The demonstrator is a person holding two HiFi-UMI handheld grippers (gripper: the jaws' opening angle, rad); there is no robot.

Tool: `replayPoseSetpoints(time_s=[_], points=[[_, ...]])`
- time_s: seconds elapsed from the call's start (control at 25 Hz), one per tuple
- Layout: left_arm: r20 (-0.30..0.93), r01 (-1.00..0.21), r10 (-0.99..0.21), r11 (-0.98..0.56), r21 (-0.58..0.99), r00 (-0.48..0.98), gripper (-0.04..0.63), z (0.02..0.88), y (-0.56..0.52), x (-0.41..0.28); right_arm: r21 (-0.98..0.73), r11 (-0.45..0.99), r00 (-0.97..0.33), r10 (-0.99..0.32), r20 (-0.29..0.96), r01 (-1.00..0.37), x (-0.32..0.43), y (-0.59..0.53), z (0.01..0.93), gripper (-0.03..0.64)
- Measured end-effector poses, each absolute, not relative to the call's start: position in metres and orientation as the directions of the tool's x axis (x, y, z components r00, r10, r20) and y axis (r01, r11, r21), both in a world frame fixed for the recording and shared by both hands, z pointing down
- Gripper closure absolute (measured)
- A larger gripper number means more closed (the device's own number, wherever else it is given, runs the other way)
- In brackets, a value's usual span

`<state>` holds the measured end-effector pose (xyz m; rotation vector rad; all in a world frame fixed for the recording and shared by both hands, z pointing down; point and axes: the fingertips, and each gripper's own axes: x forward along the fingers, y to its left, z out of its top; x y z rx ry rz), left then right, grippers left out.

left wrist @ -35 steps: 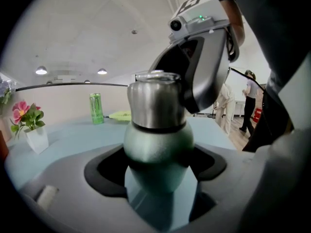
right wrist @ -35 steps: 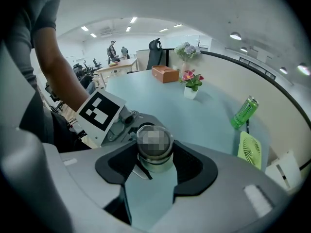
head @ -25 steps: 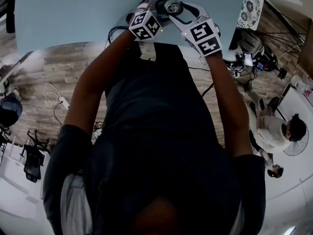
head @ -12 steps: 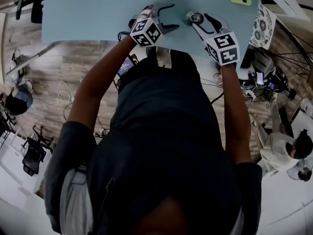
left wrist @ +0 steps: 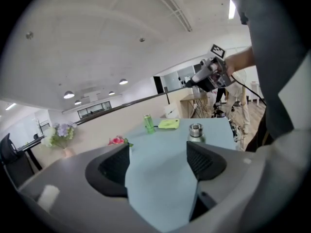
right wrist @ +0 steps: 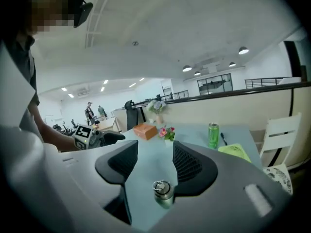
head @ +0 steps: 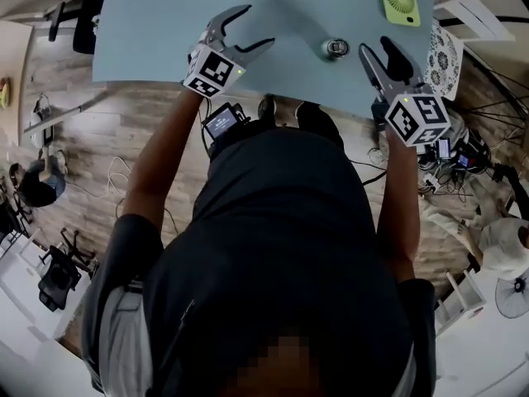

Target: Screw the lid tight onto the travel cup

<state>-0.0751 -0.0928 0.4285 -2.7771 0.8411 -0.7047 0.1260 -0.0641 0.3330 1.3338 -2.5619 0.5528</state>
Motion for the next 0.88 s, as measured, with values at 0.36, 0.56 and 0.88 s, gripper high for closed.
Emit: replayPoseSetpoints(time_s=[0.36, 0.56, 0.88], points=[[0.216, -0.691, -0.766, -0.64, -0.335, 0.605, 0.181, 0.337, -0.09, -0.178, -0.16, 0.469, -0.492, -0.856, 0.161, -0.869, 0.136, -0.038, 0.226, 0.408], [0.141, -0.753, -0.825, -0.56, -0.346, 0.548, 0.184, 0.302, -0.081, -0.214, -0.129, 0.445, -0.459, -0.882, 0.109, -0.886, 0.138, -0.014, 0.197, 0.41], [0.086, -0.757, -0.829, -0.543, -0.363, 0.553, 0.187, 0.269, -0.066, -0.22, -0.091, 0.377, -0.383, -0.922, 0.057, -0.922, 0.155, 0.013, 0.169, 0.417]])
